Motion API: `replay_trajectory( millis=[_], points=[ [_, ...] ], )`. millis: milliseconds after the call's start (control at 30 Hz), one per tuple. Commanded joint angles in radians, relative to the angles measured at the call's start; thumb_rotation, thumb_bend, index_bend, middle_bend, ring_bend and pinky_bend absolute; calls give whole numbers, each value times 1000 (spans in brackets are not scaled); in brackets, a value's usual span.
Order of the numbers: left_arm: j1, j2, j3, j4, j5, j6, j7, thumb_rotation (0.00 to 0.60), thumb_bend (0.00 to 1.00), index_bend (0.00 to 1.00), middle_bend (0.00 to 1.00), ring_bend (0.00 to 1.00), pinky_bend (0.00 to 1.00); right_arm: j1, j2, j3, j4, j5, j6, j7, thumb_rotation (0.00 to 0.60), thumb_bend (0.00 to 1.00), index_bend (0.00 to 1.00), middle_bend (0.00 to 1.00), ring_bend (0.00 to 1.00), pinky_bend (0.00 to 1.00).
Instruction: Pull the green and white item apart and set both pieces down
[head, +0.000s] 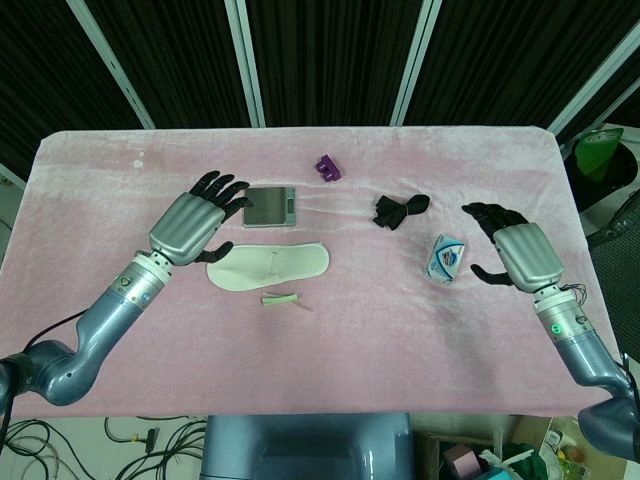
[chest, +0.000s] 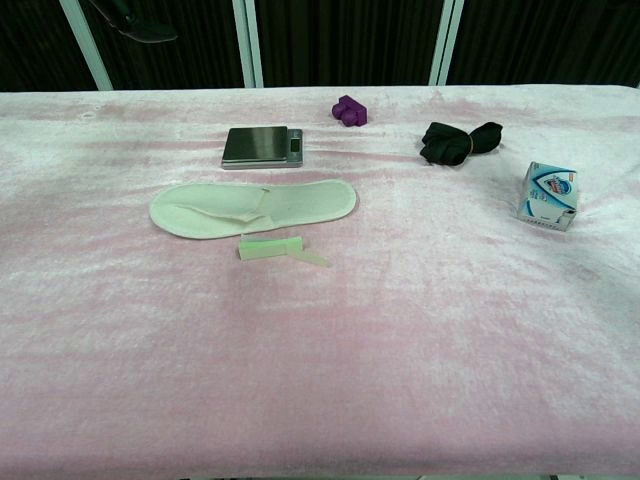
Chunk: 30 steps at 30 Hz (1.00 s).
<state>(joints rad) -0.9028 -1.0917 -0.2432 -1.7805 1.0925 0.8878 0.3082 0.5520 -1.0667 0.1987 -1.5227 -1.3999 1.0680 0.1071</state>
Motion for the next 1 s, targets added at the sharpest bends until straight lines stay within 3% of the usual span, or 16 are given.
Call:
replay_trajectory(
  millis=[33,300,400,600,1000],
  points=[
    [-3,8,-5,-1,-10,-4,-7,600,340,193,79,0,0,2,8,4,-10,8,-1,-11,600,204,108,121,122,207],
    [-15,29,-5,-28,-84,-33,2,600,318,198,71,0,0,4,38,6,-43,22,-10,-40,600,204,109,121,122,207],
    [-6,26,10,-38,-82,9,45,600,268,207,68,0,0,1,41,10,-51,34,-6,-39,600,205,109,121,122,207],
    [7,0,25,-61,-113,77,111,600,264,214,68,0,0,3,41,6,-51,41,-18,-45,600,204,109,121,122,207],
    [4,-14,55,-50,-144,14,87,600,264,230,70,0,0,8,44,10,-52,50,-19,-50,600,204,109,121,122,207]
  ],
)
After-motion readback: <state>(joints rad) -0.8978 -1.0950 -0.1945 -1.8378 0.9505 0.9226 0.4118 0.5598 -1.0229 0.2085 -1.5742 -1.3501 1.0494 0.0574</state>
